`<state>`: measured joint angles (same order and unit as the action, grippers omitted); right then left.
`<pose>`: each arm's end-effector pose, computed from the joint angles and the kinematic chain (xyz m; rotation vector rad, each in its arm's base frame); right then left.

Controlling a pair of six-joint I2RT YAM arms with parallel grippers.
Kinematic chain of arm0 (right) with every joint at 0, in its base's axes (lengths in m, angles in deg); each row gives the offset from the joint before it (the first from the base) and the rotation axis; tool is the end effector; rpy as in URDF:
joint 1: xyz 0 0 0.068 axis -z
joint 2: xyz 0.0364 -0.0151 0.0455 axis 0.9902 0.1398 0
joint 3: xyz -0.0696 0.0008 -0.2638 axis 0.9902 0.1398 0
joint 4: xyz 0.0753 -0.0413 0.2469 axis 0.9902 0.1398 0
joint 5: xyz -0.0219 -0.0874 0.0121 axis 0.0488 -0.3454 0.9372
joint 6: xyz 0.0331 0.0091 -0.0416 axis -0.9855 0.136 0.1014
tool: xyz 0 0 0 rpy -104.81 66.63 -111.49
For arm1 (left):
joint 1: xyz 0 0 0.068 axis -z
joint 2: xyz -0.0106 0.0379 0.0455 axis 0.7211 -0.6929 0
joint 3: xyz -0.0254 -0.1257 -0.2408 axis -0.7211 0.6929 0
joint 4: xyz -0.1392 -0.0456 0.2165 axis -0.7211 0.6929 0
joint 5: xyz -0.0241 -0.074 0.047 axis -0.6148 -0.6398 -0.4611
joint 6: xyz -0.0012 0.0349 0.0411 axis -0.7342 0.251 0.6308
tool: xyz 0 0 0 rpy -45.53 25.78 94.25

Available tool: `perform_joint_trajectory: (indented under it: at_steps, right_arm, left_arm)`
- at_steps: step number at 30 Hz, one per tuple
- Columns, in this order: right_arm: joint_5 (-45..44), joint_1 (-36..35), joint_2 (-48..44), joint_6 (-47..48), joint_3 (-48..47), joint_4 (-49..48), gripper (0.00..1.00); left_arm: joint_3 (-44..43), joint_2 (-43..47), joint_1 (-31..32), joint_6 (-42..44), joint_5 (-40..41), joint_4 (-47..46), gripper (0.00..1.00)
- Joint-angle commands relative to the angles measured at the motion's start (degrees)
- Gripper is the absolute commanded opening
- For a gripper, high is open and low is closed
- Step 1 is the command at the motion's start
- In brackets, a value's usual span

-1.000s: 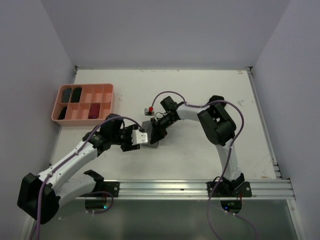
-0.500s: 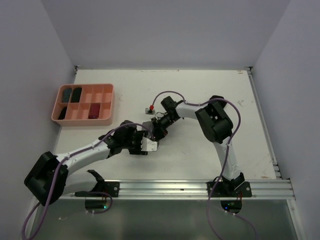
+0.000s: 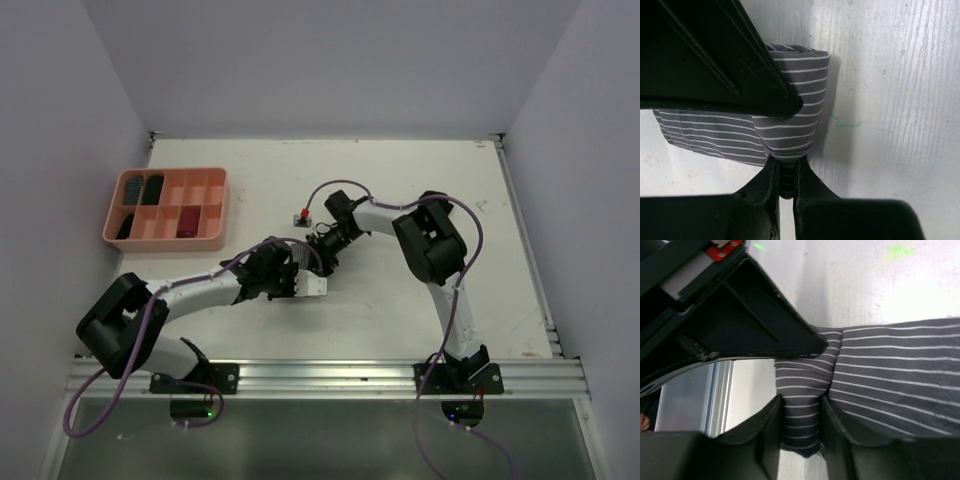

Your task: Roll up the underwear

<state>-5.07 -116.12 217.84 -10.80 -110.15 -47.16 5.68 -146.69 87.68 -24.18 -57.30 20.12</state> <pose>0.3319 0.2651 0.1051 -1.4746 2.0389 1.7003 0.1861 -0.1752 0.1532 1.8072 1.7485 -0.2440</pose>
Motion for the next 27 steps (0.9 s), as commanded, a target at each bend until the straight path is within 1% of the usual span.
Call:
perform_joint_trajectory:
  at_steps: [1, 2, 4, 5, 8, 10, 12, 13, 16, 17, 18, 19, 20, 21, 22, 23, 24, 25, 27]
  right_arm:
    - [-6.86, 1.36, -1.27, 0.87, -2.82, -0.12, 0.42]
    - [-7.21, 1.98, -2.15, 0.34, -4.48, -0.12, 0.52]
    - [-8.7, 3.64, -3.21, -0.63, -6.24, 0.06, 0.56]
    - [-9.31, 4.35, -4.34, -1.16, -8.43, 0.23, 0.6]
    - [-10.81, 7.6, -6.54, -1.95, -13.52, 1.54, 0.63]
    - [-10.99, 10.23, -8.21, -1.95, -15.64, 2.34, 0.63]
    - [-11.16, 12.0, -12.41, -1.69, -15.83, 2.52, 0.63]
    - [-11.95, 13.4, -14.09, -0.3, -15.22, 2.52, 0.63]
    - [-14.4, 15.16, -22.0, 3.66, -10.05, 2.52, 0.63]
    - [-15.29, 15.43, -24.46, 4.72, -6.9, 2.87, 0.63]
    - [-16.08, 15.95, -26.66, 7.68, -5.47, 3.57, 0.63]
    - [-17.74, 16.22, -31.64, 9.11, -2.41, 4.62, 0.63]
    - [-18.71, 16.31, -34.21, 10.6, -0.64, 4.98, 0.64]
    - [-19.94, 16.48, -36.67, 13.57, 1.46, 5.24, 0.64]
    - [-20.82, 16.31, -41.92, 14.47, 3.49, 5.42, 0.65]
    - [-22.31, 16.4, -44.06, 14.83, 7.51, 4.72, 0.67]
    - [-22.5, 16.22, -46.43, 15.88, 9.46, 4.8, 0.68]
    - [-22.76, 16.05, -49.5, 16.67, 12.88, 5.5, 0.68]
    - [-25.22, 14.21, -51.81, 19.21, 15.8, 6.73, 0.68]
  left_arm:
    - [-0.15, -2.7, 0.82, -4.09, -2.78, 7.54, 0.0]
    - [-0.76, -2.96, 0.82, -4.27, -3.22, 8.43, 0.0]
    - [-1.64, -4.01, 0.82, -4.79, -4.27, 11.4, 0.0]
    - [-2.17, -4.46, 0.82, -5.06, -4.62, 12.38, 0.0]
    - [-4.54, -6.3, 0.82, -6.46, -5.85, 15.9, 0.0]
    - [-7.0, -7.97, 0.65, -6.73, -6.99, 18.44, 0.0]
    - [-10.68, -9.64, 0.04, -7.26, -8.31, 20.46, 0.0]
    - [-12.53, -12.34, -0.49, -7.08, -10.23, 23.43, 0.0]
    - [-18.06, -17.71, -2.16, -7.26, -11.39, 26.8, 0.0]
    - [-19.48, -19.12, -2.51, -7.08, -11.57, 27.67, 0.0]
    - [-21.32, -20.79, -2.95, -7.08, -11.74, 29.94, 0.0]
    - [-24.82, -24.81, -3.65, -6.73, -12.09, 31.62, 0.0]
    - [-26.94, -26.94, -4.09, -6.64, -12.44, 32.94, 0.0]
    - [-28.62, -31.05, -4.88, -6.64, -13.41, 35.65, 0.0]
    - [-30.2, -33.0, -6.37, -6.64, -13.68, 36.72, 0.0]
    - [-33.61, -34.94, -7.17, -6.73, -14.11, 37.69, 0.0]
    - [-35.38, -36.96, -8.13, -6.99, -14.21, 40.05, 0.0]
    - [-37.57, -40.81, -9.62, -7.08, -14.47, 41.12, 0.0]
    - [-43.46, -46.09, -11.12, -7.96, -14.82, 44.18, 0.0]
